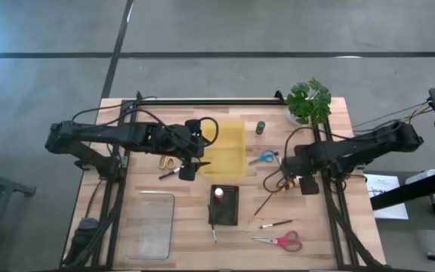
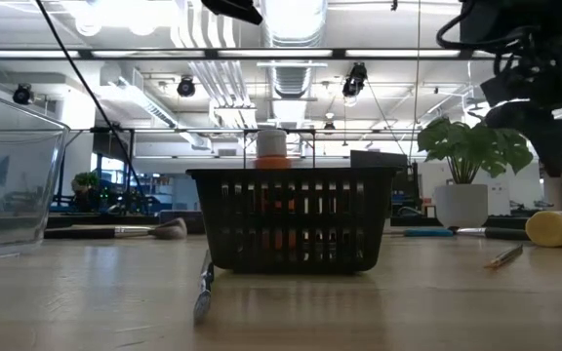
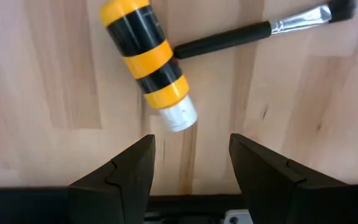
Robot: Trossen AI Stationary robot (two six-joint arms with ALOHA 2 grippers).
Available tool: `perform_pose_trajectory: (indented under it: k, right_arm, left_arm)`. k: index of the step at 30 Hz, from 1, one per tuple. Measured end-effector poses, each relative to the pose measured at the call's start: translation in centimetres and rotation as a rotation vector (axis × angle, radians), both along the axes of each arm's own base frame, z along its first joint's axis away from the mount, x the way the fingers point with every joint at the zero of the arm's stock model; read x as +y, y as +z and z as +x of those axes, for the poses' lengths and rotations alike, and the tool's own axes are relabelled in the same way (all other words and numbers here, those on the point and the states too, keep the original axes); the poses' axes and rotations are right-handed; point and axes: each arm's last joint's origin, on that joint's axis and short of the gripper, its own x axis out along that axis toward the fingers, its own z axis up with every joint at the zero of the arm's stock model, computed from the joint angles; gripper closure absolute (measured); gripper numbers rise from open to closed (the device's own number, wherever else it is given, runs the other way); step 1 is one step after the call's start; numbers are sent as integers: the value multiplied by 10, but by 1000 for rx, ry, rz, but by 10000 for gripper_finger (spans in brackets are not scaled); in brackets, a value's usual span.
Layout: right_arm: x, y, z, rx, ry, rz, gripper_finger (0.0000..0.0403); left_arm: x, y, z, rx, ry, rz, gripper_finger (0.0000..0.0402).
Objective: Pick & Place Paint Supplies
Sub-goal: Put the yellow paint bottle into the black bin
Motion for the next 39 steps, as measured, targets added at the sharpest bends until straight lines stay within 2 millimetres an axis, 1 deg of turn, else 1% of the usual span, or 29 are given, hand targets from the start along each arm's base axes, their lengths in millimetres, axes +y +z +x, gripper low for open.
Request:
perform_pose_trajectory:
  k: [8,14,23,26,39]
  right_arm:
    - [8,-15,-5,20,33,-5,197]
    - [10,-22,0,41,29,-26,197]
    - [13,-49,13,218,35,-61,196]
    - [13,-55,15,254,35,-68,196]
    - [14,-57,21,233,38,-64,196]
  left_arm:
    - [0,0,0,1,-4,5,91]
    - [0,0,0,1,-4,4,91]
    - [0,0,0,1,-5,0,91]
    - [0,0,0,1,-6,0,91]
    - [0,0,0,2,-6,0,91]
